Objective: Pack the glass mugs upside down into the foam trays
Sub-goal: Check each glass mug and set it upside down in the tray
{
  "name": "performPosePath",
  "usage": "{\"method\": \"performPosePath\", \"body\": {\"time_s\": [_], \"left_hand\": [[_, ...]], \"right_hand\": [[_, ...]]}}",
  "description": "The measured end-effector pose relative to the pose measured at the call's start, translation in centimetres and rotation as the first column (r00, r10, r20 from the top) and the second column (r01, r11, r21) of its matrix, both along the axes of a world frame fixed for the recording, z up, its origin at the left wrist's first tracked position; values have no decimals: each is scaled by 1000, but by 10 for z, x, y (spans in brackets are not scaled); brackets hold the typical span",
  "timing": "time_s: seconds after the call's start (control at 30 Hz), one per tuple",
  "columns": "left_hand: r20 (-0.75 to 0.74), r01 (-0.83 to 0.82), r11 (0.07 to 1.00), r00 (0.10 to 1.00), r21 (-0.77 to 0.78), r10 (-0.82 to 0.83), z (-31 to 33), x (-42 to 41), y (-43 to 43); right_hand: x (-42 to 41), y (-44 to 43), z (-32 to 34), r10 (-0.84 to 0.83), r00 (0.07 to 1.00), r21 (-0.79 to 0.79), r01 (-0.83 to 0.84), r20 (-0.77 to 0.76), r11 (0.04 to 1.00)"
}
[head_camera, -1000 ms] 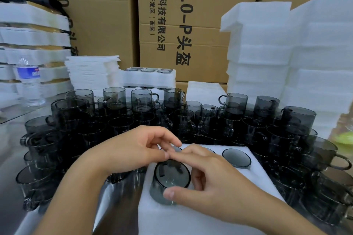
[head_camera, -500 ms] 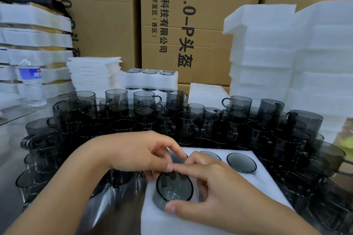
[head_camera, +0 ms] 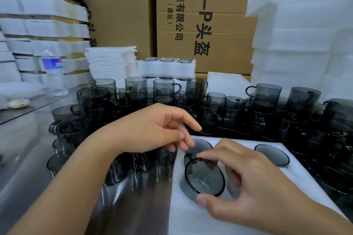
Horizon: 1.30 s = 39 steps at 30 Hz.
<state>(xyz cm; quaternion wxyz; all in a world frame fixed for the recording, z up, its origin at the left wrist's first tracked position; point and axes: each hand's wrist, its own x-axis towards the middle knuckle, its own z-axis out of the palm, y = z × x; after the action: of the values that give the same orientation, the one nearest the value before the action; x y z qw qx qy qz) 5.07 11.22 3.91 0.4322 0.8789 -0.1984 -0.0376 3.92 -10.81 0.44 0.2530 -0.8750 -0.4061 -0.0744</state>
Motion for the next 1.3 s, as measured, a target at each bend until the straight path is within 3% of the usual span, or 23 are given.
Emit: {"method": "performPosePath", "body": {"time_s": [0.13,0.37,0.53,1.07,1.3], "left_hand": [[-23,14,999,1000,33,-13,-2,1,-3],[-120,52,989,992,137,-36,-3,0,-1],[-85,47,976,996,215,-29,-8,1,-9],[0,-2,965,1000,261,2,-11,-3,-14],[145,-122,937,986,328,77,-14,-19,-23]], "right_hand": [[1,1,0,8,1000,-21,-8,-23,1000],[5,2,0,27,996,-211,-45,-85,977],[6,0,3,8,993,-258,-37,-114,966],[15,0,-3,27,993,-122,-41,-117,992],[12,0,-2,29,992,-75,-39,-121,996]]}}
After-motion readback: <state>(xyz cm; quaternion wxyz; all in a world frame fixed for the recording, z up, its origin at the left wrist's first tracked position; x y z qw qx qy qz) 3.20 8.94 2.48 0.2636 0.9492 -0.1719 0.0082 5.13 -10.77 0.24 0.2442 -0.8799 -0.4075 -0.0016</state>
